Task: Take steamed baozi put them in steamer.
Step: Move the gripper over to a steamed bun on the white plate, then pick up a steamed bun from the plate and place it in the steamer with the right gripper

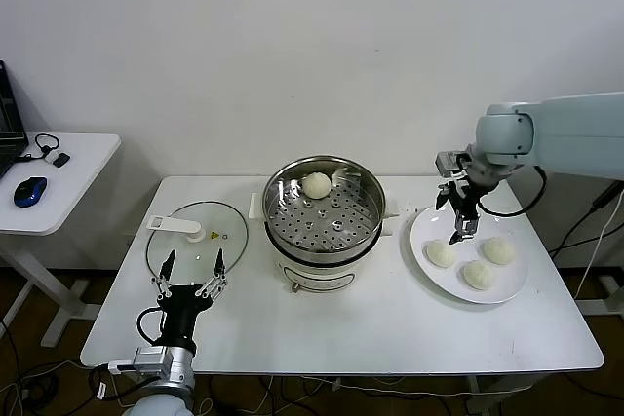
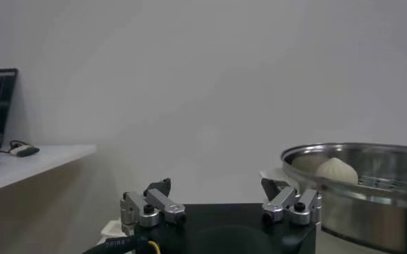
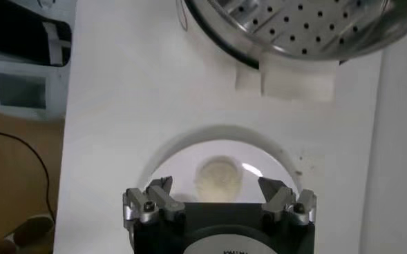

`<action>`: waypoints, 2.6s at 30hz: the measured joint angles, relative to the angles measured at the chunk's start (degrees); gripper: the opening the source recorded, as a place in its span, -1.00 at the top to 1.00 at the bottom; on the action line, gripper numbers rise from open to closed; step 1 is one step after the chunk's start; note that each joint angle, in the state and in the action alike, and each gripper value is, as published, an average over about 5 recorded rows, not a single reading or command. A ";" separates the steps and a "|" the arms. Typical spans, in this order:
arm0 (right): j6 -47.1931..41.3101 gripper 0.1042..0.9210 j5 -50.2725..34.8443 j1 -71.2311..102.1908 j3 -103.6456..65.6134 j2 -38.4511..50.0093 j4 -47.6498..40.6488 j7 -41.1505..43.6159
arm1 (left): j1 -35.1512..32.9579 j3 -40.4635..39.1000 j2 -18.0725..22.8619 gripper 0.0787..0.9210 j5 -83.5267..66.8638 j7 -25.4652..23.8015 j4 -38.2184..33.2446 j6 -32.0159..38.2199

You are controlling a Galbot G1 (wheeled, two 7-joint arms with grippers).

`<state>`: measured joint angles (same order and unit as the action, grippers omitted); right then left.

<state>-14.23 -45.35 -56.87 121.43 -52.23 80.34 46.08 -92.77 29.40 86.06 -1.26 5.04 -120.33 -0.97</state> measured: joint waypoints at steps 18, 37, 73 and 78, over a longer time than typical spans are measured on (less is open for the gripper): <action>-2.25 -0.76 7.91 16.61 -10.72 2.17 -11.66 0.27 | -0.52 0.53 0.43 -0.77 0.97 -0.06 1.29 0.49; -1.87 -0.76 11.80 28.64 -20.40 2.15 -19.47 -0.01 | -0.36 0.54 0.36 -0.77 1.66 -0.05 2.07 0.62; -1.92 -0.35 12.20 27.19 -21.08 1.78 -18.31 2.05 | -0.22 0.55 -0.05 -0.77 1.83 -0.21 1.13 0.46; -1.89 -0.34 10.44 21.63 -17.68 1.14 -15.21 2.79 | -0.23 0.31 -0.12 -0.77 1.75 -0.22 0.77 0.48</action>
<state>-16.11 -34.90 -35.24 103.74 -51.09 65.13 48.87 -93.00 29.70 85.95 0.49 4.82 -119.56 -0.49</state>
